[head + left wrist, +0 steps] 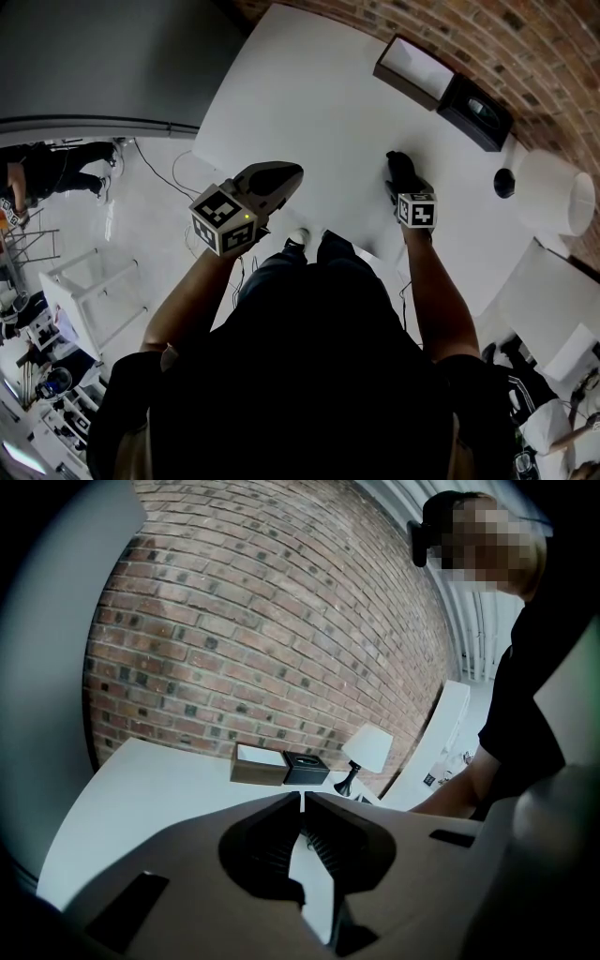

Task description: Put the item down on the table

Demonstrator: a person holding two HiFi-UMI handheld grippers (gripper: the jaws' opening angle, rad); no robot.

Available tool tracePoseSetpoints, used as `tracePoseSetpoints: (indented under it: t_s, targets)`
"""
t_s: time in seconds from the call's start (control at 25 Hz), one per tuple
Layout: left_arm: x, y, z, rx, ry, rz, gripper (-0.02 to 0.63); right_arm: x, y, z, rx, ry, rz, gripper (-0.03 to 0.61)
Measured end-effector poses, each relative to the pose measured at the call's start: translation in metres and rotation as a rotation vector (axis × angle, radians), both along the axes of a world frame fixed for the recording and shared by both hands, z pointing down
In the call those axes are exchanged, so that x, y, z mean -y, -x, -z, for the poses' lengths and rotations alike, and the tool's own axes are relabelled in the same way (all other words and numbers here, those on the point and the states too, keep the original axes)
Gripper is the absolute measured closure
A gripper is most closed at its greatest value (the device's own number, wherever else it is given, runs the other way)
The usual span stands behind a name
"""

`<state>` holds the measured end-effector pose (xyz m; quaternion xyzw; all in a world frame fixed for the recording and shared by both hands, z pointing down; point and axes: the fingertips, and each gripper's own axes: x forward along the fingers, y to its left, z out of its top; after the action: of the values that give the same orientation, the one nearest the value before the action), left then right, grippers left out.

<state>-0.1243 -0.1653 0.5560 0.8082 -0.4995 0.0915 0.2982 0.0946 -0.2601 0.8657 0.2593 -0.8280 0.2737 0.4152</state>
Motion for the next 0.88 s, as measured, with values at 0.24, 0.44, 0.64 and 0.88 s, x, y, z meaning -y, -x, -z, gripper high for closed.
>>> tracePoseSetpoints:
  t_s: [0.24, 0.44, 0.64, 0.88]
  targets:
    - [0.002, -0.001, 0.001, -0.005, -0.002, -0.009, 0.581, -0.001, 0.0, 0.0, -0.012, -0.002, 0.005, 0.219]
    - [0.0, -0.002, -0.005, -0.007, 0.003, -0.012, 0.581, 0.0, 0.001, -0.002, -0.009, -0.004, -0.001, 0.216]
    - [-0.002, 0.001, -0.006, -0.012, 0.001, -0.011, 0.581, -0.001, 0.002, -0.003, -0.029, -0.012, 0.0, 0.209]
    - [-0.007, 0.006, -0.008, -0.015, 0.0, -0.005, 0.581, -0.001, 0.002, -0.004, -0.043, -0.014, -0.006, 0.204]
